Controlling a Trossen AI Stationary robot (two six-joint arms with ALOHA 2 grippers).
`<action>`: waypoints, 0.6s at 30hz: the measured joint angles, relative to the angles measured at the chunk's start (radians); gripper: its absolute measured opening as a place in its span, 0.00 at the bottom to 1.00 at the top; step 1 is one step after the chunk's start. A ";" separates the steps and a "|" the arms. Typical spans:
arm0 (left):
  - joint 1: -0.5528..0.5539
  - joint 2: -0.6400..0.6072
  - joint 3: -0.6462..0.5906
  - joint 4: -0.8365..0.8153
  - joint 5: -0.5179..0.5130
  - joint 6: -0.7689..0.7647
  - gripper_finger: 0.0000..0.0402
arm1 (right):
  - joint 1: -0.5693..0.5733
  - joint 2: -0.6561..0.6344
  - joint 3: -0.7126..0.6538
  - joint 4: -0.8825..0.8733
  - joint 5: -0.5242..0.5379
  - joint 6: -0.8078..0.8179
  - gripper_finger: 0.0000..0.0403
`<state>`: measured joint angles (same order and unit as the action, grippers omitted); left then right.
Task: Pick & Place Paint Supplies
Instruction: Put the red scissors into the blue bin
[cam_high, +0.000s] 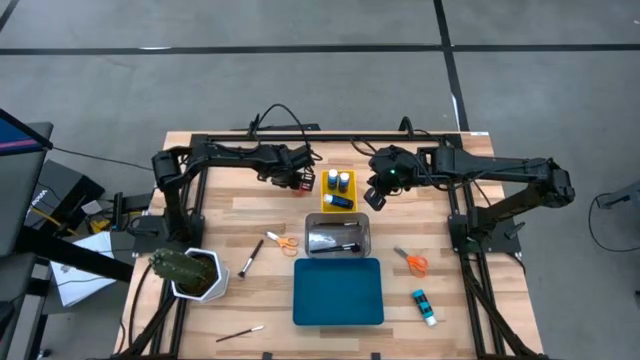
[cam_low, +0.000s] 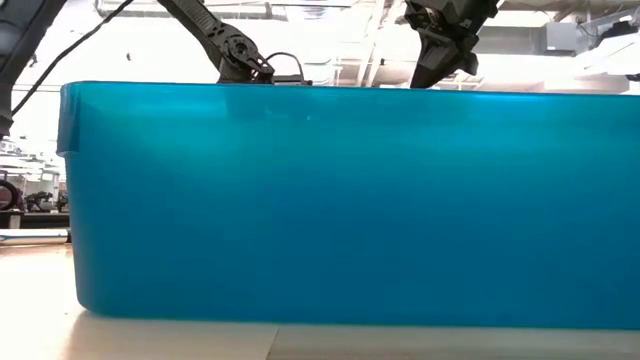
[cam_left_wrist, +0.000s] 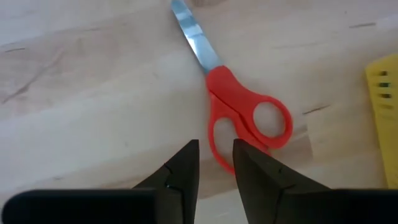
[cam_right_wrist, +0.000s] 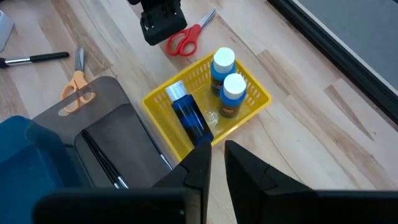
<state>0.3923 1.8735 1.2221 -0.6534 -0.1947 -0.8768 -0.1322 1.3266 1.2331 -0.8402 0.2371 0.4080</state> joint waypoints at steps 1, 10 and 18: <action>0.000 0.000 0.000 0.004 -0.004 0.001 0.22 | 0.000 0.000 0.000 -0.002 0.000 -0.003 0.11; 0.000 0.000 0.000 0.018 -0.020 0.003 0.21 | 0.000 0.000 0.000 -0.005 0.000 -0.015 0.11; 0.000 0.000 0.000 0.018 -0.029 0.007 0.21 | 0.000 0.000 0.000 -0.005 0.000 -0.016 0.11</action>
<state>0.3920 1.8732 1.2217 -0.6350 -0.2234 -0.8698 -0.1326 1.3266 1.2331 -0.8448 0.2371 0.3923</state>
